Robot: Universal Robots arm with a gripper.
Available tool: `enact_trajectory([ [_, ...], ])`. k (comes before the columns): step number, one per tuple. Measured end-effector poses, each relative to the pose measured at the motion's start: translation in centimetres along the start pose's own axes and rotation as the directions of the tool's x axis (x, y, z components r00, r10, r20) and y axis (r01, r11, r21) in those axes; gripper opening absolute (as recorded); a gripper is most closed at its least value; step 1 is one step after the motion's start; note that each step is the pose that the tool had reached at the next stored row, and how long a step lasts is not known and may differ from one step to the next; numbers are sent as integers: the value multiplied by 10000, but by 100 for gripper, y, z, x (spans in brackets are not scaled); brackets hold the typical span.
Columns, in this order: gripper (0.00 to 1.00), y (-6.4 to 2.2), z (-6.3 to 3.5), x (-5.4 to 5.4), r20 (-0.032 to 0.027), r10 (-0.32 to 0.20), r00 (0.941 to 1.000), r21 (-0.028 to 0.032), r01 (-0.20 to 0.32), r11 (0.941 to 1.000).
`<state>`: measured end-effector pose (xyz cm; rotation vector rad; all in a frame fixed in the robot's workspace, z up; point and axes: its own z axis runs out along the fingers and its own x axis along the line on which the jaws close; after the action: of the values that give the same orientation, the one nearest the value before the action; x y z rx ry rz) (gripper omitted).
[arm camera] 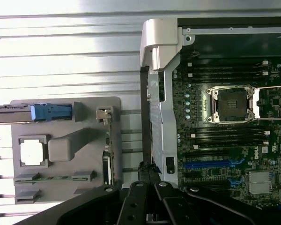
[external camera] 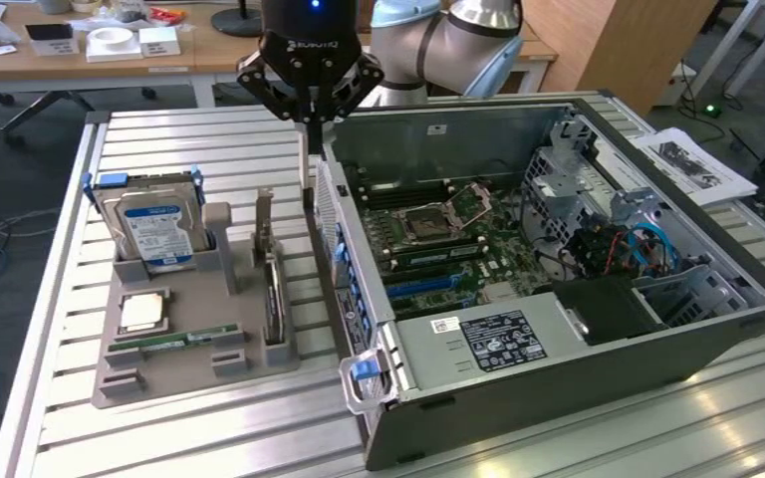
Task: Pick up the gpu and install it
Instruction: 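Reach for the gpu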
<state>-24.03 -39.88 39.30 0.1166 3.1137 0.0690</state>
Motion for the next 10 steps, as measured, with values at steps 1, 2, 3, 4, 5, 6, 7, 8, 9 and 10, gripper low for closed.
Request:
enact_trajectory([
  [1, 11, -2, -1, 24, 0, 0, 10000, 0, 0, 10000],
  [2, 11, -4, -1, 48, 0, -1, 10000, 0, 1, 10000],
  [3, 11, -6, -2, 73, 0, -1, 10000, 1, 1, 10000],
  [4, 11, -7, -2, 95, 0, -1, 10000, 1, 1, 10000],
  [5, 11, -9, -3, 117, 0, 0, 10000, 1, 0, 10000],
  [6, 11, -10, -3, 138, 0, 0, 10000, 1, 0, 10000],
  [7, 11, -12, -4, 158, 0, 0, 10000, 0, 0, 10000],
  [8, 11, -14, -4, 178, 0, 0, 10000, 1, 0, 10000],
  [9, 11, -15, -4, 198, -1, 0, 10000, 1, 0, 10000],
  [10, 11, -17, -4, 217, 1, -1, 10000, 0, 1, 10000],
])
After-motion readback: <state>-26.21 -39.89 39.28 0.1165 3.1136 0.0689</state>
